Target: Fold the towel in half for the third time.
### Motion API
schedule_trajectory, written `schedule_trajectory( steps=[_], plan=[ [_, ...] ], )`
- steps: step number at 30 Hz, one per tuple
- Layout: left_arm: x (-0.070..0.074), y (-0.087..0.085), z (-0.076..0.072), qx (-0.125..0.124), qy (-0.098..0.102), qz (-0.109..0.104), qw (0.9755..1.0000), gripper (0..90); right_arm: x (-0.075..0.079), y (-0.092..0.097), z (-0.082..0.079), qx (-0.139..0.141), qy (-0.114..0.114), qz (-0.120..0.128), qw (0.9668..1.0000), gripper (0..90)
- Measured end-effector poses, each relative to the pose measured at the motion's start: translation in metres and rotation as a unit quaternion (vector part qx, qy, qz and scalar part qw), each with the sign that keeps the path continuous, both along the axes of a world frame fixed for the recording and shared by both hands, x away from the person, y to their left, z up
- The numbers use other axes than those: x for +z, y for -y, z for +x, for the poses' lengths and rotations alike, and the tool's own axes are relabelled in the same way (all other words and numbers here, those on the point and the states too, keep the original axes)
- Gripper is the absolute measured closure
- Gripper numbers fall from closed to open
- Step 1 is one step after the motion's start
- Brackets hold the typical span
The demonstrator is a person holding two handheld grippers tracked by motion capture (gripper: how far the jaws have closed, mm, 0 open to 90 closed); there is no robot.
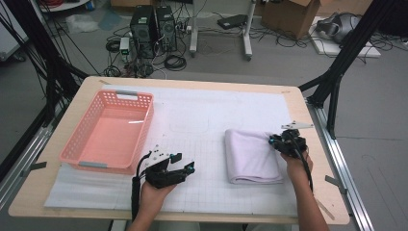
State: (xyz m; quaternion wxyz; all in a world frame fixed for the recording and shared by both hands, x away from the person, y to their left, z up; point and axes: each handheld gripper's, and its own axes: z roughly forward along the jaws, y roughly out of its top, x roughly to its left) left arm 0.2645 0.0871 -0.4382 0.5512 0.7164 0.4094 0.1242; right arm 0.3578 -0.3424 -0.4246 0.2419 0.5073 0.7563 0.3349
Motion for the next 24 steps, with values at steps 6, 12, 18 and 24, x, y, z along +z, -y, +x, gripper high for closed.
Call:
schedule_trajectory(
  steps=[6, 12, 18, 24],
  plan=[
    [0.0, 0.0, 0.0, 0.0, 0.001, 0.002, 1.0, 37.5, 0.011, 0.011, -0.036, 0.073, 0.025, 0.081, 0.9937, 67.5],
    [0.0, -0.001, 0.0, 0.0, 0.002, 0.003, 1.0, 37.4, -0.001, 0.0, -0.079, 0.156, 0.002, 0.068, 0.9854, 63.2],
    [0.003, -0.004, -0.001, -0.007, 0.03, -0.012, 0.9994, 34.5, -0.006, 0.016, -0.104, 0.132, -0.007, 0.013, 0.9911, 66.3],
    [0.004, -0.007, -0.001, -0.015, 0.035, -0.015, 0.9992, 31.6, 0.008, 0.032, -0.117, 0.112, 0.04, 0.07, 0.9904, 56.4]
  ],
)
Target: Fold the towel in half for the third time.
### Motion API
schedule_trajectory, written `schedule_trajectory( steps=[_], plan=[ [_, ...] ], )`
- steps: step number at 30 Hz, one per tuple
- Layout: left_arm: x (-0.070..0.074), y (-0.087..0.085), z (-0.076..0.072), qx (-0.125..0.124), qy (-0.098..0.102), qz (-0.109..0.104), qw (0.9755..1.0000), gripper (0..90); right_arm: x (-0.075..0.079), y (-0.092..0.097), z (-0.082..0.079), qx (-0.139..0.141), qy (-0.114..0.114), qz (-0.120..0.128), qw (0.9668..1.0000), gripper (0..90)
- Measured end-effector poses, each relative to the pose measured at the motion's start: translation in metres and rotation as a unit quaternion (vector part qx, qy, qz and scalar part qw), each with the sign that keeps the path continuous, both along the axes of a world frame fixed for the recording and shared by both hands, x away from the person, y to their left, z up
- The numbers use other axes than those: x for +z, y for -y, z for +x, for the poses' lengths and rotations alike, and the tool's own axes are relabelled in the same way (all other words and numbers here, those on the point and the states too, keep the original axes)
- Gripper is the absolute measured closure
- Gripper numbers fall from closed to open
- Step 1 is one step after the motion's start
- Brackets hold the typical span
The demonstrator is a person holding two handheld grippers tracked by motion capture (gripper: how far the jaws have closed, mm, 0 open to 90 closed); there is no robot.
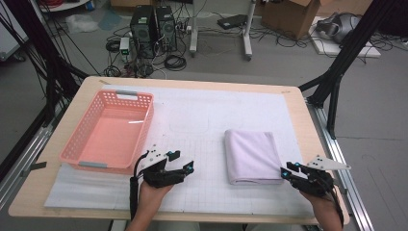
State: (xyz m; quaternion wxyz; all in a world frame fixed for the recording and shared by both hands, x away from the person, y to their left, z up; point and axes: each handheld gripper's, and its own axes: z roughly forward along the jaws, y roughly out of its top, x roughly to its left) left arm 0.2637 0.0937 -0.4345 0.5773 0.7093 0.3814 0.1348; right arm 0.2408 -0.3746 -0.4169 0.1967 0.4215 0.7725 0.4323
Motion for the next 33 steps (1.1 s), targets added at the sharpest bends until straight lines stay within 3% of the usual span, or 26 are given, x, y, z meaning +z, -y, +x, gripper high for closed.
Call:
schedule_trajectory(
  steps=[3, 6, 12, 16, 18, 23, 33],
  plan=[
    [0.002, -0.002, 0.0, -0.003, 0.014, -0.009, 0.9998, 30.9, 0.002, 0.005, -0.003, -0.011, 0.019, 0.013, 0.9997, 44.5],
    [0.002, -0.004, -0.001, -0.002, 0.036, -0.008, 0.9993, 27.9, -0.001, 0.011, -0.001, -0.026, 0.015, 0.002, 0.9995, 39.5],
    [0.001, -0.002, -0.002, -0.007, 0.073, 0.004, 0.9973, 23.9, 0.0, 0.016, -0.001, -0.043, 0.025, 0.011, 0.9987, 32.5],
    [0.001, -0.001, -0.001, -0.008, 0.052, 0.019, 0.9984, 24.3, -0.002, 0.015, 0.0, -0.04, 0.023, 0.006, 0.9989, 30.1],
    [0.001, -0.001, -0.002, -0.012, 0.044, 0.014, 0.9989, 24.3, -0.002, 0.015, 0.0, -0.039, 0.023, 0.008, 0.9989, 28.3],
    [0.0, -0.001, -0.002, -0.005, 0.037, 0.001, 0.9993, 20.4, -0.001, 0.015, 0.0, -0.038, 0.025, 0.01, 0.9989, 25.6],
    [0.0, 0.0, -0.003, -0.002, 0.032, -0.002, 0.9995, 20.5, -0.001, 0.014, -0.001, -0.035, 0.027, 0.009, 0.999, 24.5]
  ],
)
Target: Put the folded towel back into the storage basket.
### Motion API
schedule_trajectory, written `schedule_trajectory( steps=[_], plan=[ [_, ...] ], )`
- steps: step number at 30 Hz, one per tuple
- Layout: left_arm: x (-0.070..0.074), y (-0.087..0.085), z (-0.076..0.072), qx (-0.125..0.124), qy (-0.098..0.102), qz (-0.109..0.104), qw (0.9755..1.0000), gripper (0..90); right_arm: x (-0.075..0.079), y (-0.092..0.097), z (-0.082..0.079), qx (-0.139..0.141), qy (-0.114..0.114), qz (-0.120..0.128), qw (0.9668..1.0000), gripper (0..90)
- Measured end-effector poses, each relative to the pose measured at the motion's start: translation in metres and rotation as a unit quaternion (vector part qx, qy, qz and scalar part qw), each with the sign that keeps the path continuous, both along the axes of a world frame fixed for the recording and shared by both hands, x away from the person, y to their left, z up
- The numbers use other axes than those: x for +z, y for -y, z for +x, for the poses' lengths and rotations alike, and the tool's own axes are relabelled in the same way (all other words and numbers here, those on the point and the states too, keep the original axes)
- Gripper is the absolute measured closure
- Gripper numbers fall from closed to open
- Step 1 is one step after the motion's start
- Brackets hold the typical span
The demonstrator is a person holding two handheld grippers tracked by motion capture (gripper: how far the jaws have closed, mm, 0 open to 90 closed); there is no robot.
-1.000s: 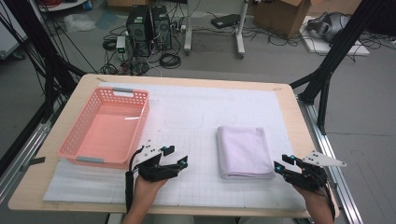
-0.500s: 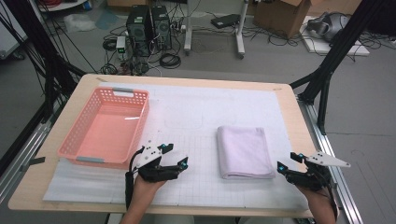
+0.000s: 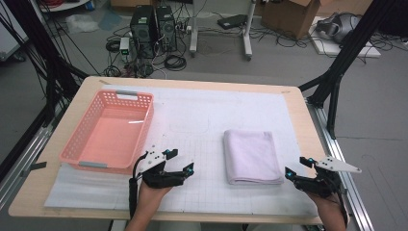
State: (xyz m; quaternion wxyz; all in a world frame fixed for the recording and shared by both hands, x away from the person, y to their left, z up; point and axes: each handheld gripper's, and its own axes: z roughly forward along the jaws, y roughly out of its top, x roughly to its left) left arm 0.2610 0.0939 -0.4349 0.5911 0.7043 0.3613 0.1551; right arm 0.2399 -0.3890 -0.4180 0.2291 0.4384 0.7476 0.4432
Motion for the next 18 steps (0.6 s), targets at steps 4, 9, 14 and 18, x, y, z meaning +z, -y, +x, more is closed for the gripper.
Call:
schedule_trajectory(
  steps=[4, 9, 14, 18],
  plan=[
    [0.001, 0.006, 0.003, -0.008, -0.006, -0.007, 0.9999, 20.6, 0.0, 0.001, 0.0, -0.003, -0.001, 0.001, 1.0, 24.5],
    [0.006, 0.024, 0.014, -0.032, -0.039, -0.013, 0.9986, 23.2, 0.0, 0.004, -0.001, -0.008, -0.001, 0.002, 1.0, 24.5],
    [0.012, 0.052, 0.032, -0.054, -0.063, 0.015, 0.9965, 24.6, -0.001, 0.003, 0.001, -0.007, -0.006, 0.003, 1.0, 24.5],
    [0.017, 0.081, 0.047, -0.057, -0.076, 0.019, 0.9953, 23.9, -0.003, 0.002, 0.002, -0.003, -0.009, -0.007, 0.9999, 24.5]
  ],
)
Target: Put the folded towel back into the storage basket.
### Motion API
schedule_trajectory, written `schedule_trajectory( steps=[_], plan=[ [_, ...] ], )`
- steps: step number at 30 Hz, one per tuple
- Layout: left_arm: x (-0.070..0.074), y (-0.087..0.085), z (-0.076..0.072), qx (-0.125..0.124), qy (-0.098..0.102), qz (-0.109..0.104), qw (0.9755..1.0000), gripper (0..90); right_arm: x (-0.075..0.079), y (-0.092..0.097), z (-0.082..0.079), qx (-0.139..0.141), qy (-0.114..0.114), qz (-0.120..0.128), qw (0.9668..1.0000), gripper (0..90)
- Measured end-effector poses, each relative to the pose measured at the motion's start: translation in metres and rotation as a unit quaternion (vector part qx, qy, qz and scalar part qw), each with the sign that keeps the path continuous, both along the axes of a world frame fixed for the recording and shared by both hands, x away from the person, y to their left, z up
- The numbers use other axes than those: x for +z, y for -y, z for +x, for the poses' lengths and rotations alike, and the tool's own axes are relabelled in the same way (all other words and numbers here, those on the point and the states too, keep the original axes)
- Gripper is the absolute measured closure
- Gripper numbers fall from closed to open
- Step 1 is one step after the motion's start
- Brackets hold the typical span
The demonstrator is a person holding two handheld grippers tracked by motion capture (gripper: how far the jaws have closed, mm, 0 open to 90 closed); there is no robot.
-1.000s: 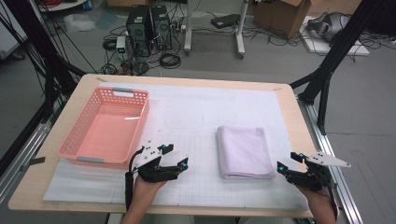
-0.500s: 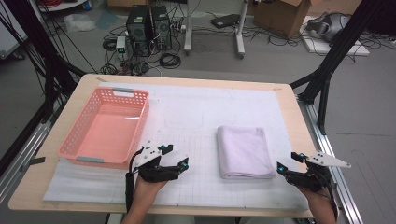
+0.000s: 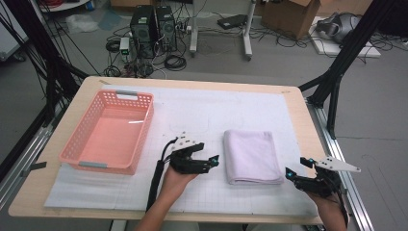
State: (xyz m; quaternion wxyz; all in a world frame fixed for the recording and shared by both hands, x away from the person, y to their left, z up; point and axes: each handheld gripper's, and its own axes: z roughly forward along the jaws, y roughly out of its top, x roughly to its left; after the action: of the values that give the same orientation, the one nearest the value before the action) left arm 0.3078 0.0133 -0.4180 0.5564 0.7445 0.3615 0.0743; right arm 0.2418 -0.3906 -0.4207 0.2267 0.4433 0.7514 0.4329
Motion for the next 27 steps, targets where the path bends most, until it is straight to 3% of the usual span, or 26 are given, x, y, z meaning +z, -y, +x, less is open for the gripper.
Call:
schedule_trajectory(
  steps=[7, 9, 15, 18, 21, 24, 27],
  plan=[
    [-0.006, 0.044, 0.018, 0.002, -0.031, 0.013, 0.9994, 23.1, -0.003, 0.004, 0.0, -0.006, -0.006, 0.006, 0.9999, 24.5],
    [-0.009, 0.051, 0.021, 0.006, -0.035, 0.024, 0.9991, 23.2, -0.003, 0.004, 0.001, -0.005, -0.006, 0.004, 1.0, 24.5],
    [-0.021, 0.058, 0.027, 0.019, -0.074, 0.058, 0.9954, 23.5, -0.004, 0.004, 0.001, 0.001, -0.009, 0.004, 1.0, 24.5],
    [-0.025, 0.059, 0.029, 0.015, -0.092, 0.057, 0.994, 24.9, -0.005, 0.004, 0.002, 0.001, -0.009, 0.004, 0.9999, 24.5],
    [-0.032, 0.063, 0.032, 0.005, -0.125, 0.048, 0.9909, 28.2, -0.005, 0.003, 0.002, 0.002, -0.013, 0.005, 0.9999, 24.5],
    [-0.033, 0.067, 0.032, 0.003, -0.123, 0.048, 0.9913, 30.7, -0.006, 0.001, 0.002, 0.004, -0.012, 0.006, 0.9999, 24.5],
    [-0.033, 0.068, 0.033, 0.002, -0.132, 0.041, 0.9905, 39.5, -0.006, 0.001, 0.003, 0.005, -0.013, 0.005, 0.9999, 24.5]
  ],
)
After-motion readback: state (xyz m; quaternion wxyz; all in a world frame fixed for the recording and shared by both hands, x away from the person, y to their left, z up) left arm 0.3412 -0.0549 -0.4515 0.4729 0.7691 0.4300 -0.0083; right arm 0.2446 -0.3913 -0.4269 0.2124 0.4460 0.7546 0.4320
